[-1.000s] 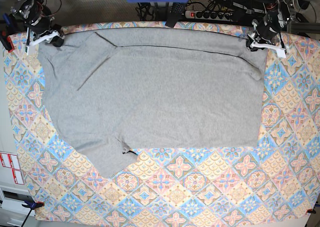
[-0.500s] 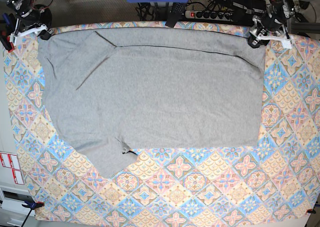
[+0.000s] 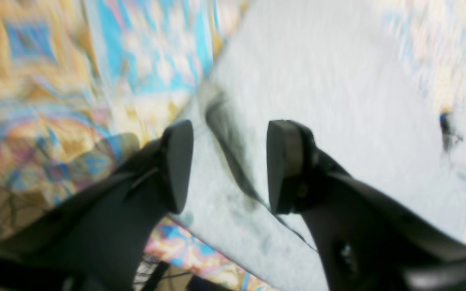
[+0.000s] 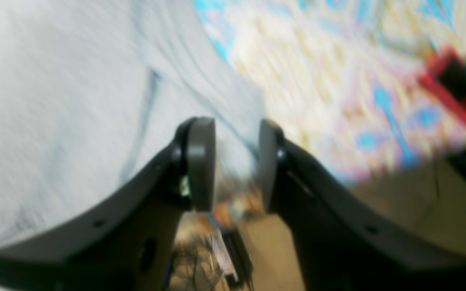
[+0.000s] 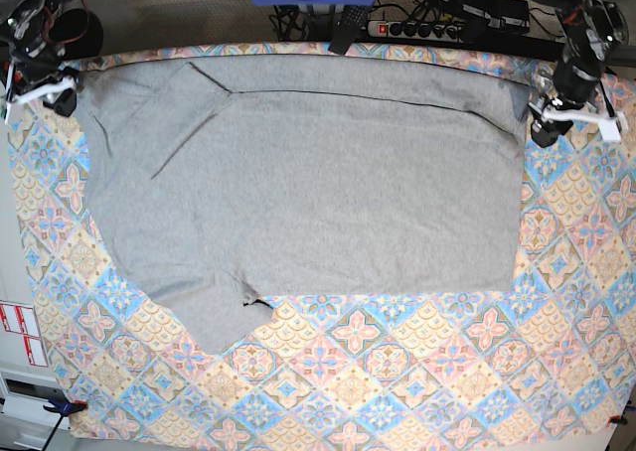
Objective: Fold the T-shirt properly
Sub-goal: 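Release and move both grippers to the shirt's side edges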
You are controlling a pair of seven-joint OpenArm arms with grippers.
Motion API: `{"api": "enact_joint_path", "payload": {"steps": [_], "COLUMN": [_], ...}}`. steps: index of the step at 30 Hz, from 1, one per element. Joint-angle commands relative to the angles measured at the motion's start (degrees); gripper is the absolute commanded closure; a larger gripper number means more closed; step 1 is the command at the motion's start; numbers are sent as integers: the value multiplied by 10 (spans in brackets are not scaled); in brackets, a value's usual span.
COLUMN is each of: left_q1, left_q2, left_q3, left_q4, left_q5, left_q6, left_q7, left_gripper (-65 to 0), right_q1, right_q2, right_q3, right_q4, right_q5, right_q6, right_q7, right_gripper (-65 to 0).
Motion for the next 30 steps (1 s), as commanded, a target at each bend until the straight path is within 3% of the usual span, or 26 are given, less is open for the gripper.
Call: {"api": "enact_joint_path", "payload": {"steps": [1, 6, 11, 21, 30], "left_q1": [-27, -145, -233, -413, -490], "left_q2": [-25, -64, -94, -96, -96], "left_q3": [-9, -7, 43, 130, 204], "left_q4": [8, -64, -152, -311, -470], "left_q5": [-2, 40, 83, 205, 284], "left_q6": [-5, -5, -5, -7, -7], "left_q7": [-2, 21, 17, 14, -98], "left_gripper": [-304, -304, -304, -304, -304], "right_q1": [7, 54, 104, 204, 242], "right_q2": [13, 27, 27, 23, 22], "right_q3": [1, -32, -90, -197, -232], "right_q4": [13, 10, 8, 7, -52], "right_q5": [12, 12, 5, -158, -165], "right_q6": [3, 3, 3, 3, 3], "right_q7": [10, -13, -14, -14, -13], "right_gripper": [-188, -188, -188, -188, -186]}}
